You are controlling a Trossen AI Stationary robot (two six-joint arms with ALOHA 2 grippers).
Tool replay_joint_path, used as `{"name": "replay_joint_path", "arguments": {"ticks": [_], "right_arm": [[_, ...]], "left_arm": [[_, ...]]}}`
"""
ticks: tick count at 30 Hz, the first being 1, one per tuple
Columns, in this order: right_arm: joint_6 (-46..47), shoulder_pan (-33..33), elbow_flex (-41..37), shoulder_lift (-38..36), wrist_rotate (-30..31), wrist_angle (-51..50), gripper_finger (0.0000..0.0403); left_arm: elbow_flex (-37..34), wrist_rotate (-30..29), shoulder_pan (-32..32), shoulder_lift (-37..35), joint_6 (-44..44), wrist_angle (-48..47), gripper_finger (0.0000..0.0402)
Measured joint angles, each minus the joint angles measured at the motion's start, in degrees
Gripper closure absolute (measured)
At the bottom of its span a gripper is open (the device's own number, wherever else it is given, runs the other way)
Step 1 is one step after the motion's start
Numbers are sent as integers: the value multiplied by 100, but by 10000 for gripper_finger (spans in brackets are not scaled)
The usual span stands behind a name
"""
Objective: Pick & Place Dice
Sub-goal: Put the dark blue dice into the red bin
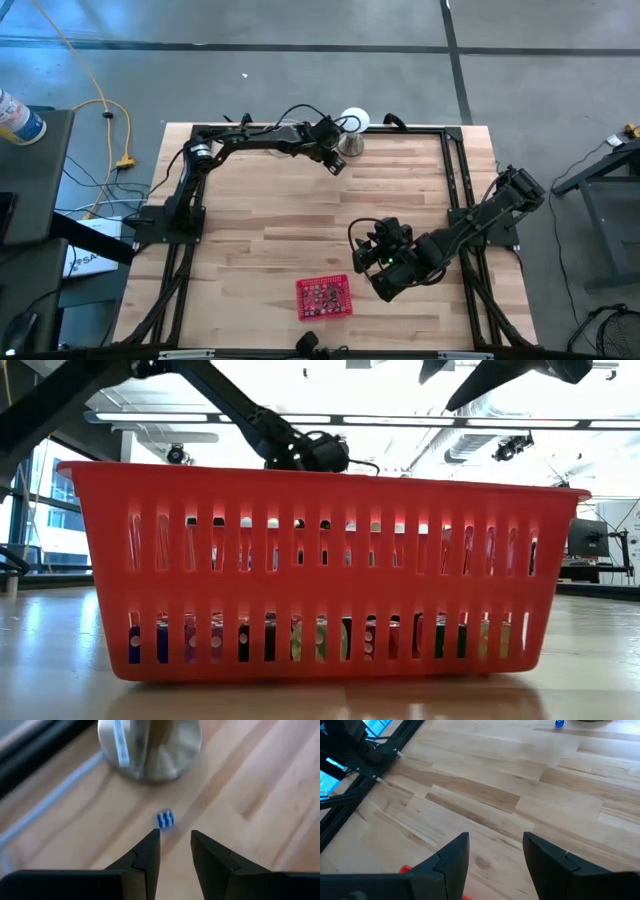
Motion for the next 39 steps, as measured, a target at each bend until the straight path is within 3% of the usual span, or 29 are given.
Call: {"name": "replay_joint_path", "arguments": {"ticks": [9, 19, 39], "right_arm": [[9, -28, -63, 2, 31, -2, 225], [9, -37, -260, 4, 160, 271, 225], [136, 143, -260, 4, 146, 294, 225]], "left_arm": [[9, 210, 3, 210, 45, 372, 297], [2, 228, -69, 288, -7, 377, 262], [2, -166, -55, 395, -219, 846, 250]]}}
